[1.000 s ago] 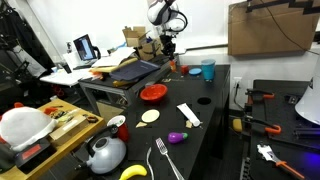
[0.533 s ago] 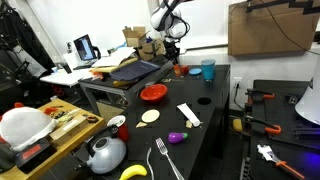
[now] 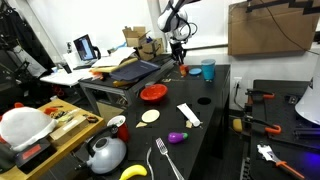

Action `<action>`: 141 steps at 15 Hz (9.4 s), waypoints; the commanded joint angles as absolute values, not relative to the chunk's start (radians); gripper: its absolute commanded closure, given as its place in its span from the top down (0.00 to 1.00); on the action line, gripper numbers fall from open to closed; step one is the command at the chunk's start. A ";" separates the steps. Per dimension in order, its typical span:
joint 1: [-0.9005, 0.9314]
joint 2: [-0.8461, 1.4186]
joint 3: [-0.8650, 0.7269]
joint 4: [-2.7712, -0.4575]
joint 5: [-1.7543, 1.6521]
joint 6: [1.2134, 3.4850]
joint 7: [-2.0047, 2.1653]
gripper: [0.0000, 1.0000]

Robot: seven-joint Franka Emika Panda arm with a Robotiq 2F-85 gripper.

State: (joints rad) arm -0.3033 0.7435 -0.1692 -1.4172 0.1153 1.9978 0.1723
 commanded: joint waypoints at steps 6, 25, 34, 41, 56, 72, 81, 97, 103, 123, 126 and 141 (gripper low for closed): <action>-0.361 0.730 -0.190 -1.463 0.214 2.056 0.228 0.05; -0.374 0.793 -0.197 -1.399 0.280 2.122 0.275 0.46; -0.304 0.719 -0.196 -1.452 0.225 2.138 0.251 1.00; -0.234 0.646 -0.144 -1.459 0.147 2.108 0.136 1.00; -0.146 0.591 -0.009 -1.479 0.097 2.028 -0.182 1.00; -0.051 0.541 0.079 -1.576 0.030 2.031 -0.365 1.00; 0.001 0.537 0.154 -1.580 0.021 2.007 -0.476 1.00; 0.137 0.644 0.167 -1.455 0.029 1.969 -0.185 1.00; 0.197 0.741 0.140 -1.349 0.012 1.965 -0.041 1.00; 0.238 1.098 0.076 -0.806 0.085 1.785 0.344 1.00; 0.247 1.120 0.078 -0.777 0.086 1.774 0.361 1.00; 0.223 1.114 0.100 -0.825 0.081 1.719 0.327 1.00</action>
State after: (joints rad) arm 0.2324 1.1299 0.0868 -0.8228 0.0671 1.7735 0.3399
